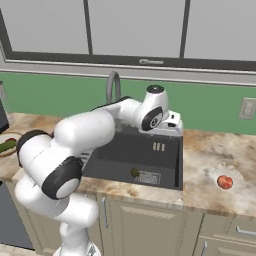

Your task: There is a mixed pile of frozen fruits and vegetables on the counter. Locate all the frozen vegetables and place the items in a bowl on the counter. Take all the frozen fruits and defrost them in a running sink.

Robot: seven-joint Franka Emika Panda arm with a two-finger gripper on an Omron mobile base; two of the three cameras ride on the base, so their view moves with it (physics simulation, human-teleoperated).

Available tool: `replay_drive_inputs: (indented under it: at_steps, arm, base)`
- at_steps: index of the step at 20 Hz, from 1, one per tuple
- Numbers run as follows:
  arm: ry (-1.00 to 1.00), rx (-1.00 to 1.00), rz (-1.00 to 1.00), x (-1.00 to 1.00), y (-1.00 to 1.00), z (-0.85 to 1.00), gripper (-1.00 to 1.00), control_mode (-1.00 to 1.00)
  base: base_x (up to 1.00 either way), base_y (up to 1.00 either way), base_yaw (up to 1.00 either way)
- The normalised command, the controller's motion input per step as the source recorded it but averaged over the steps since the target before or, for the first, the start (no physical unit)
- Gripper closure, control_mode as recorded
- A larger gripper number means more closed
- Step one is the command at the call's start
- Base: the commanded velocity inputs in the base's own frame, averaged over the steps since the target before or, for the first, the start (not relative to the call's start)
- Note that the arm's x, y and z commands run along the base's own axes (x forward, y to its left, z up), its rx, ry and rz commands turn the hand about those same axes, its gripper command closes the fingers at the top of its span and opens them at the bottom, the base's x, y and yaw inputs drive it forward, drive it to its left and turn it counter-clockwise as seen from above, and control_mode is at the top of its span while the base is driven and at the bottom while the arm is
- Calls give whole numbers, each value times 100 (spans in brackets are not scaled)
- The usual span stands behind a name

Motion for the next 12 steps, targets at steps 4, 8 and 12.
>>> replay_drive_inputs:
  at_steps: [4, 8, 12]
  arm:
    - [0, -3, -19, -20, -68, 17, -100, -100]
    - [2, -5, -23, -5, -68, -1, -100, -100]
    - [0, -2, -22, -10, -71, -7, -100, -100]
  base:
    - [0, 0, 0]
    - [0, 0, 0]
    - [0, 0, 0]
